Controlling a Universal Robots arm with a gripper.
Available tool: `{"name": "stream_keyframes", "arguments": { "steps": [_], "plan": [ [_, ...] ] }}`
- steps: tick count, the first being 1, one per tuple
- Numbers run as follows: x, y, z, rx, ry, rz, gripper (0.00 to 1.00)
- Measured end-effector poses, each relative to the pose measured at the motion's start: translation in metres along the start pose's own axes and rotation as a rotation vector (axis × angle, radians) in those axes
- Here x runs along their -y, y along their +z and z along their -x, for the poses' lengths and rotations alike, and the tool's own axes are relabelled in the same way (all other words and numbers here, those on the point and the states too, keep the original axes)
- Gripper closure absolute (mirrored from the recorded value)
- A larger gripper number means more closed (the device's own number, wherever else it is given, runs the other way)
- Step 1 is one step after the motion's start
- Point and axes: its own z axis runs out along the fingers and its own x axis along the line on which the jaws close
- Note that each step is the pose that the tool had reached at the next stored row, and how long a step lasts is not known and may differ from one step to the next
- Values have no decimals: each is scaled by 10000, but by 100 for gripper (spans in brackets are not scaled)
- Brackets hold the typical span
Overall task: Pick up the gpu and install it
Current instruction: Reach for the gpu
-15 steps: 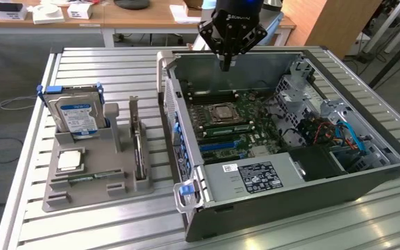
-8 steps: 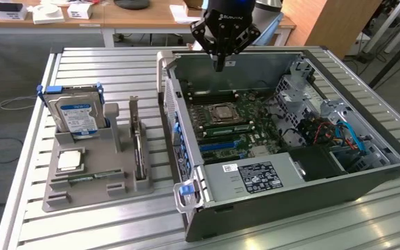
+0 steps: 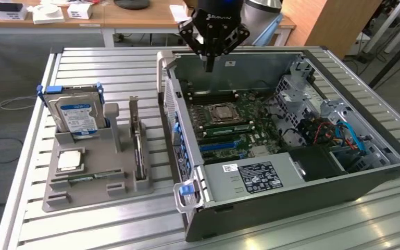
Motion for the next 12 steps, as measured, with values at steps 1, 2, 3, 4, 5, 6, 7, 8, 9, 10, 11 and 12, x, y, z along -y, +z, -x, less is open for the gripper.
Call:
{"name": "stream_keyframes", "arguments": {
  "steps": [1, 2, 3, 4, 5, 6, 7, 8, 9, 10, 11, 12],
  "plan": [
    [2, -1, -30, -3, 0, -1, 89],
    [5, -1, -60, -6, -1, -2, 89],
    [7, -1, -91, -8, -1, -1, 89],
    [10, -1, -128, -11, 0, -1, 89],
    [12, -1, -163, -14, 1, -1, 89],
    [15, -1, -199, -18, 0, -2, 89],
    [18, -1, -234, -22, 0, -2, 89],
    [21, -2, -270, -28, -1, -2, 89],
    [23, -2, -308, -32, 2, -3, 89],
    [26, -2, -348, -37, 2, -4, 89],
    [29, -2, -387, -42, 1, -4, 89],
    [33, -3, -427, -47, 1, -5, 89]
  ]
}}
